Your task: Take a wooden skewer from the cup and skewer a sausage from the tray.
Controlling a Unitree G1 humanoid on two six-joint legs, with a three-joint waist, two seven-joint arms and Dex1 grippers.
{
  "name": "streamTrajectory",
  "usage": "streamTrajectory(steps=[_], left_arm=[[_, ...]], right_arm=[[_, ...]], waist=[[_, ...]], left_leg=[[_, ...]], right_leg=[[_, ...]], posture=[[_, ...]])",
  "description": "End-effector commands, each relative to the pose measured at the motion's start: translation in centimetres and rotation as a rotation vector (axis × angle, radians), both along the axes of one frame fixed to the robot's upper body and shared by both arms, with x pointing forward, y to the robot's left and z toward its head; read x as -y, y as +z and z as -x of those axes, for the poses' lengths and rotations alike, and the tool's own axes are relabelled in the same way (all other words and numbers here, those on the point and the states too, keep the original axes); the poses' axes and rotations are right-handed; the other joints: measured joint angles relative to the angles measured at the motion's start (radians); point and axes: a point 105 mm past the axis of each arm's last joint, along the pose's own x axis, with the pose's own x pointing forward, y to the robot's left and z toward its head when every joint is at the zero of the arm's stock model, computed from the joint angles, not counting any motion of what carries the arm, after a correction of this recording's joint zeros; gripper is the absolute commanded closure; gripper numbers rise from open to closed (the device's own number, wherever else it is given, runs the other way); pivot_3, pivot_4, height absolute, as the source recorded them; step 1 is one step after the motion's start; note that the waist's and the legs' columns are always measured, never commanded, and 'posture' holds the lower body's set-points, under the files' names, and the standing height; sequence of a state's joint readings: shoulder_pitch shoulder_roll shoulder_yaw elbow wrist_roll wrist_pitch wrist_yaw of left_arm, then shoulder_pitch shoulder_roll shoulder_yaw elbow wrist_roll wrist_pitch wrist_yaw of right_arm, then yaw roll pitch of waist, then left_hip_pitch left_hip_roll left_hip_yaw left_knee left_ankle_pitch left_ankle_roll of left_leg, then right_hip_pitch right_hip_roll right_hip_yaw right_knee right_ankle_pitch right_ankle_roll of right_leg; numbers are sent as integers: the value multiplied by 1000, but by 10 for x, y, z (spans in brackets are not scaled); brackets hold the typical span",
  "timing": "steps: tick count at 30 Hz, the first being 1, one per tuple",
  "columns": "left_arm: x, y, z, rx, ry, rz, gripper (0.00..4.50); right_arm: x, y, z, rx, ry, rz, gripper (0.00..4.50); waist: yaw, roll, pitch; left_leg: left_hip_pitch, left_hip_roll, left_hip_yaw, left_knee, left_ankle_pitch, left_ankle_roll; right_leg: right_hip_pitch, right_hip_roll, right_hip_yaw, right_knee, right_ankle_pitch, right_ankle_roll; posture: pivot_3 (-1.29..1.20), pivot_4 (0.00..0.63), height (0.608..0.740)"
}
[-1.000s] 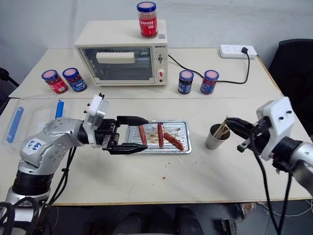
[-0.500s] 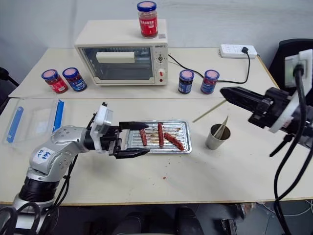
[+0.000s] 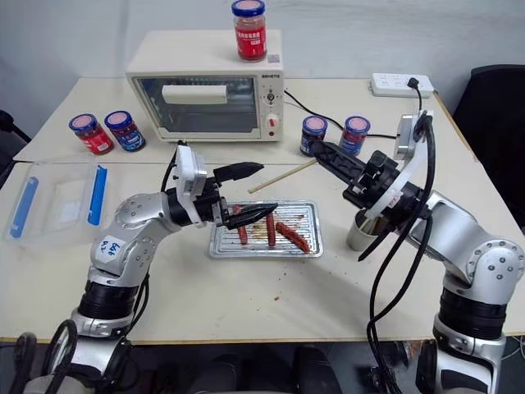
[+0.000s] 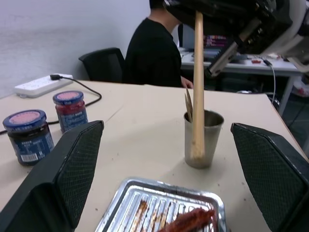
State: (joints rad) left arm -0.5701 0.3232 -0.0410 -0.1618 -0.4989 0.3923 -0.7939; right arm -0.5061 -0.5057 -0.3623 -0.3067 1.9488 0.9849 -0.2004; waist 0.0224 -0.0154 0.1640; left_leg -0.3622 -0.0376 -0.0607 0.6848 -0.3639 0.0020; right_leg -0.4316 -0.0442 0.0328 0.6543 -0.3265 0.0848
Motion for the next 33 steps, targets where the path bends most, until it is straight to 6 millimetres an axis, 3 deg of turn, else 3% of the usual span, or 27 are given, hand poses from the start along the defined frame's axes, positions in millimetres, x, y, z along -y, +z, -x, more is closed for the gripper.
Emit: streamTrajectory(steps=[1,10,33], left_arm=[[-3,21,9,15,-26,105,454],[2,13,27,8,-107,39,2547],[13,14,14,38,-78,41,2547]], right_arm=[[7,4,5,20,-2,-31,4500],[12,6,1,8,-31,-83,4500],[2,9,7,32,-12,-111,4500]], waist=[[-1,0,0],[-7,0,0],[-8,0,0]], left_leg=[[0,0,0,0,0,0],[0,0,0,0,0,0],[0,0,0,0,0,0]], right_leg=[[0,0,0,0,0,0],[0,0,0,1,0,0],[-1,0,0,0,0,0]], posture=[[0,150,740],[0,150,740],[0,150,740]])
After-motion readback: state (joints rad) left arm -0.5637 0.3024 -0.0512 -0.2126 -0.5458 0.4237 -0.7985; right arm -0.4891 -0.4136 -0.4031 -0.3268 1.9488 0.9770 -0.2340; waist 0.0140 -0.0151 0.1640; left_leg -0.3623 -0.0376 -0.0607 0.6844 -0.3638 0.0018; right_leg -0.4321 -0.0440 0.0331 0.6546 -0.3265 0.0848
